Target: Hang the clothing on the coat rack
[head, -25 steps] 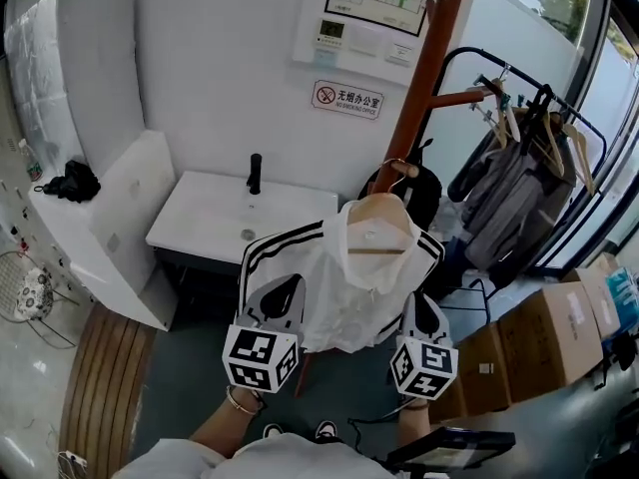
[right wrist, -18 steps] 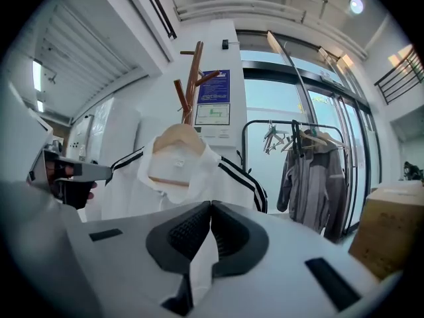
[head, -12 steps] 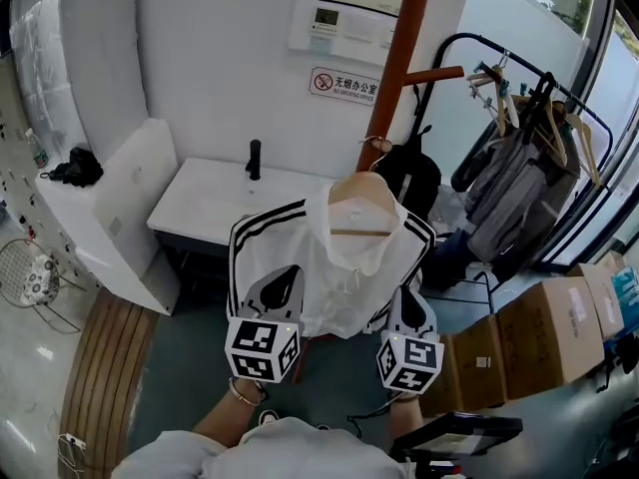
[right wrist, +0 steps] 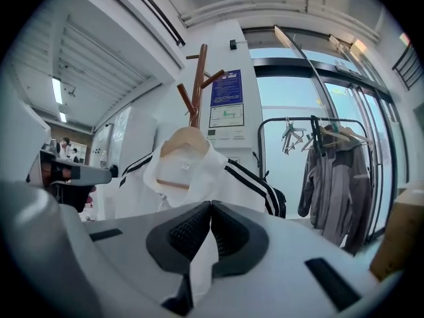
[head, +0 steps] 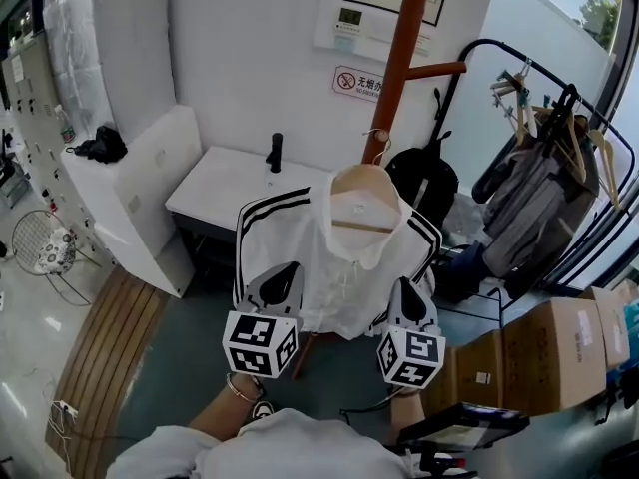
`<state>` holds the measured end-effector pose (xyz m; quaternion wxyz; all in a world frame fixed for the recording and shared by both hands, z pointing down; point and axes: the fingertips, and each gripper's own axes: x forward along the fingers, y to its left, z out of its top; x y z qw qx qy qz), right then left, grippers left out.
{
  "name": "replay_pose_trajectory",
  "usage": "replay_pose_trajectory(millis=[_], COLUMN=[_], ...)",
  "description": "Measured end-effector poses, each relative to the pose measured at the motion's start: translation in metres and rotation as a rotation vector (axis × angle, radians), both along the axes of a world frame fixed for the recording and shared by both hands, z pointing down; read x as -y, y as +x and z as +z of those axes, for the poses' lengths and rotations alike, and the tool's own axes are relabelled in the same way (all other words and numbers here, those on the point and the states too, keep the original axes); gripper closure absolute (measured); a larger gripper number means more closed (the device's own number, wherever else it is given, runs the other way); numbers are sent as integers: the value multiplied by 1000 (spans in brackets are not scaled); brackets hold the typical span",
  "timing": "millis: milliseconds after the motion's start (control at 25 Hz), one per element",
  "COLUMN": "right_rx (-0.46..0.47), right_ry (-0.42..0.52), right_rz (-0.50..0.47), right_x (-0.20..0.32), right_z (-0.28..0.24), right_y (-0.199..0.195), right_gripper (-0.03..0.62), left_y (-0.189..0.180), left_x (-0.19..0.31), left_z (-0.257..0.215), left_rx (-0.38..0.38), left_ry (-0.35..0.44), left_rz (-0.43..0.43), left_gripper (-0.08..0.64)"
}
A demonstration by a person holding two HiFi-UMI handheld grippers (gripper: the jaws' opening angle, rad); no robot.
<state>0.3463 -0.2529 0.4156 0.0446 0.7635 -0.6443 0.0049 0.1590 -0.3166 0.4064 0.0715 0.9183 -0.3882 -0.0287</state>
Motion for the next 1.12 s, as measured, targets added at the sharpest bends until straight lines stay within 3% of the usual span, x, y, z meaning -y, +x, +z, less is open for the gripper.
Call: replay_pose_trajectory(millis=[240,1120], right_rx=[-53,-72], right_ry=[-25,-56], right_rz=[5,5], right_x=[10,21], right_z=[4,6], right_y=[-8,-15], right_gripper=[571,571], left_y=[-12,-15], left_x=[5,20], left_z=[-7,2], left_rx=[1,-22], left_ry=[10,-20], left_rz=[-29,-22], left_gripper=[552,552])
